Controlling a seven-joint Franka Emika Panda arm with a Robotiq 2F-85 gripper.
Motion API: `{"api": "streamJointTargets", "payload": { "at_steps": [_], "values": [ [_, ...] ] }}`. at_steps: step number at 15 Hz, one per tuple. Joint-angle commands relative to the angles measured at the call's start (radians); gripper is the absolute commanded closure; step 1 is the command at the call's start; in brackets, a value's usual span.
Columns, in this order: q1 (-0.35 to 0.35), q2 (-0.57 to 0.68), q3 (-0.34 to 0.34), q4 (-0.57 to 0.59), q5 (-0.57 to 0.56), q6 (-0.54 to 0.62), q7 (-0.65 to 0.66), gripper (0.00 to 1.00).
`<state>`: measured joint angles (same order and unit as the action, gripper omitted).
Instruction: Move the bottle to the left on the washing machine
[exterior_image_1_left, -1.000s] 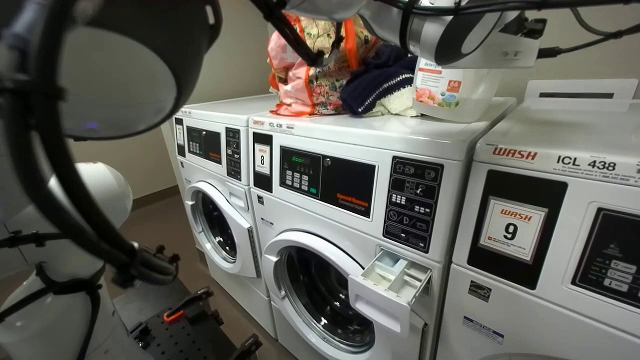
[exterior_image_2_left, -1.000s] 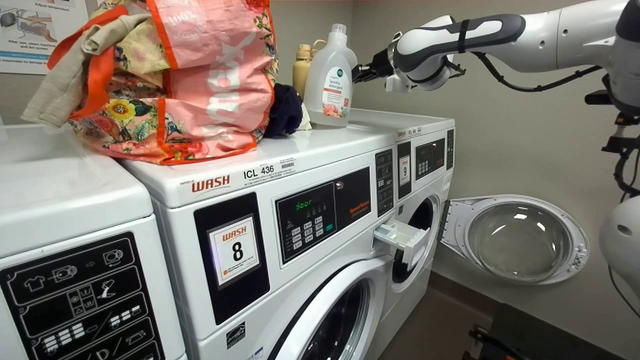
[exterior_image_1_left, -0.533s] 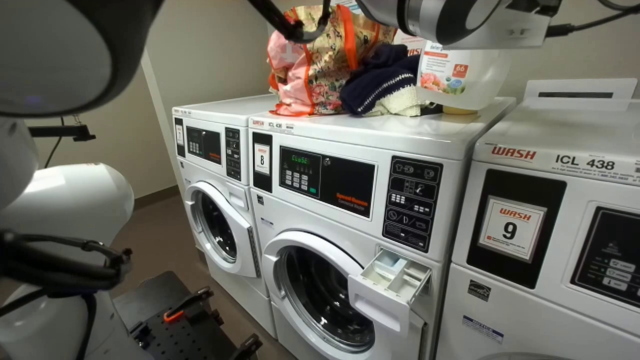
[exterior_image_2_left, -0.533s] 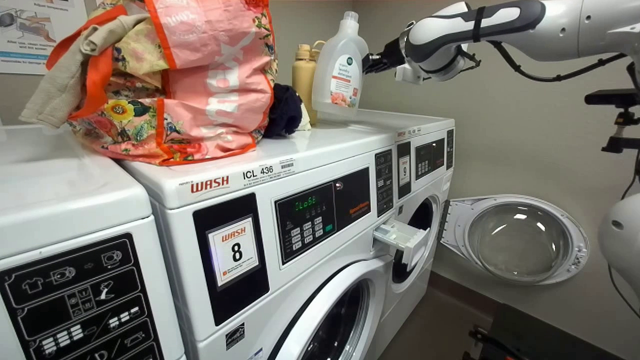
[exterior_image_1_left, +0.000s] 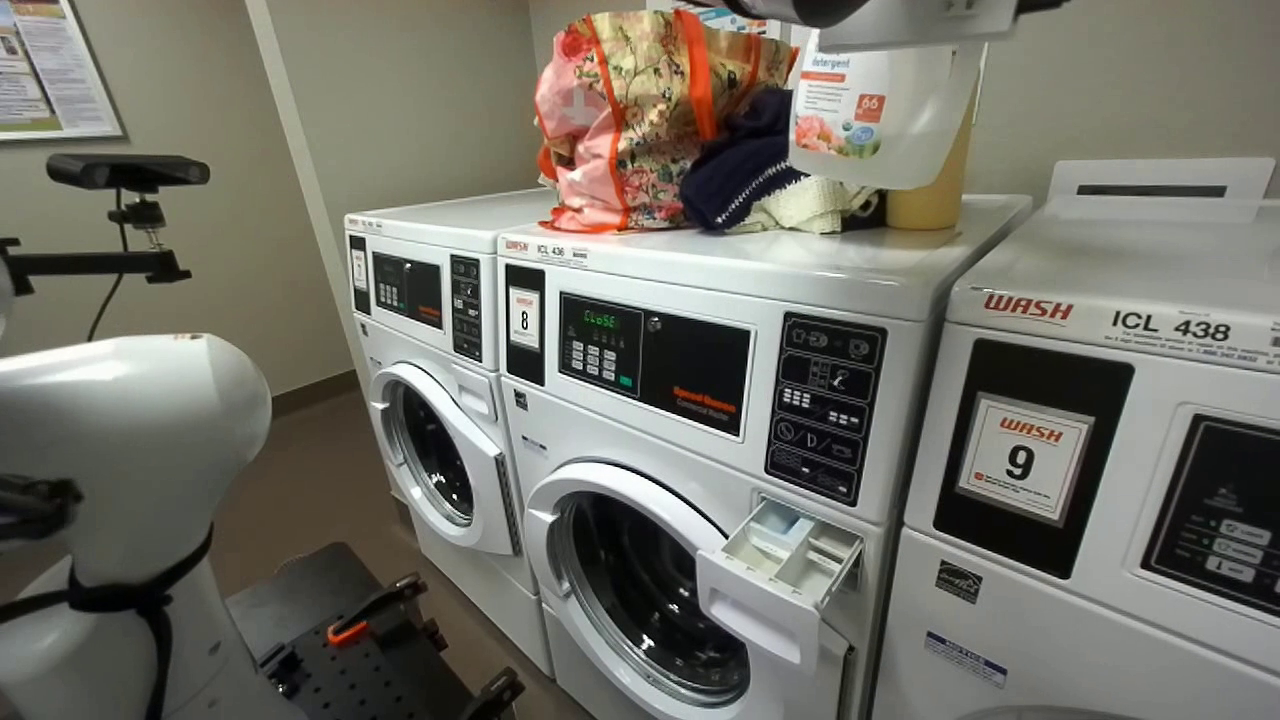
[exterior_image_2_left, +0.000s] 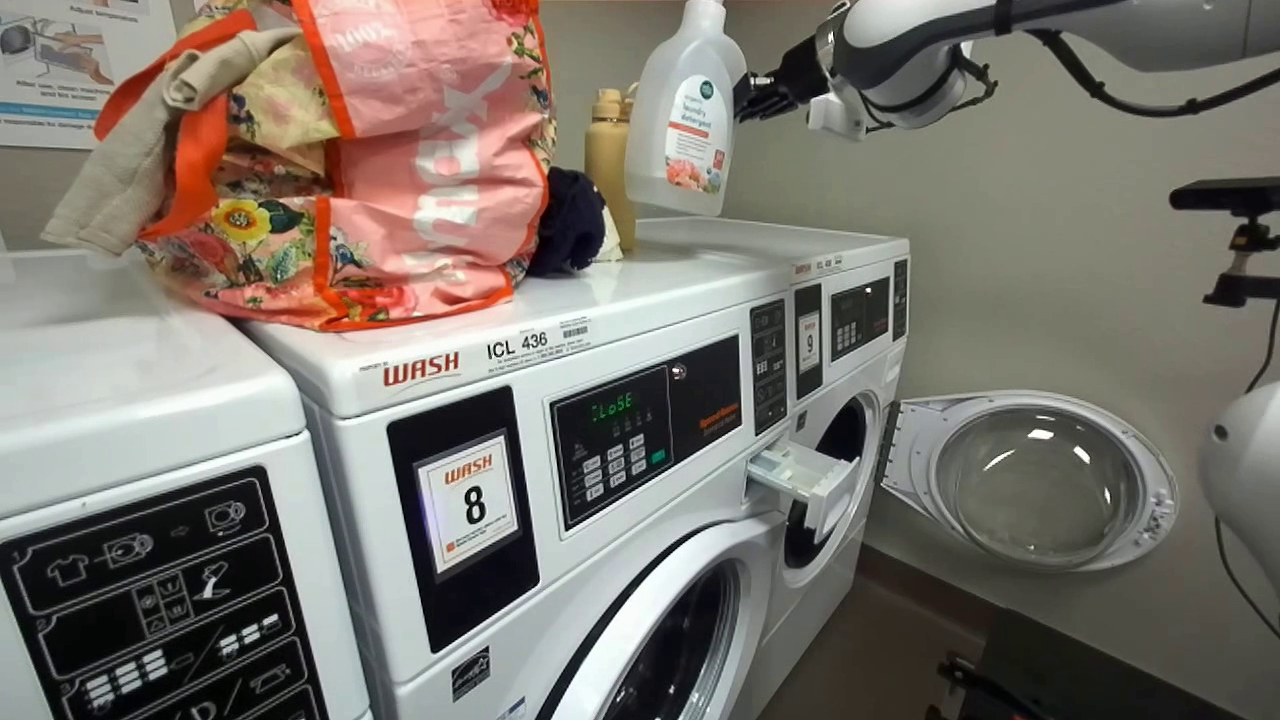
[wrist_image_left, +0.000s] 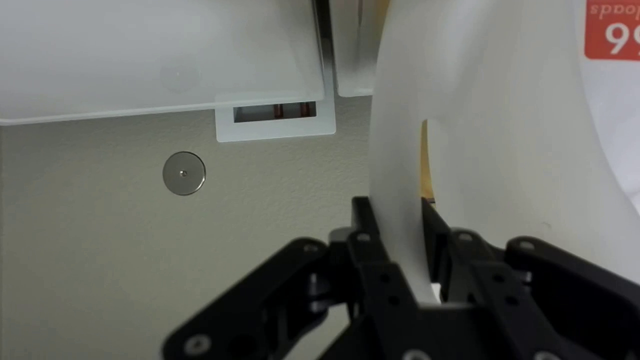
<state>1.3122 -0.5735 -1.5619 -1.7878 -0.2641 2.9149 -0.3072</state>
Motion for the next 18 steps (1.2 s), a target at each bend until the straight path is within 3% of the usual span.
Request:
{"api": "streamJointTargets", "payload": {
  "at_steps": [1,9,18],
  "values": [
    [-0.162,0.076,0.157,-0.064,0.066,-0.015,0.032,0.94],
    [-0.513,0.105,0.523,-0.209,0.162,-0.115,-0.003,0.94],
    [-0.864,0.091,0.897,-0.382,0.312,-0.144,-0.065,0.94]
  ]
}}
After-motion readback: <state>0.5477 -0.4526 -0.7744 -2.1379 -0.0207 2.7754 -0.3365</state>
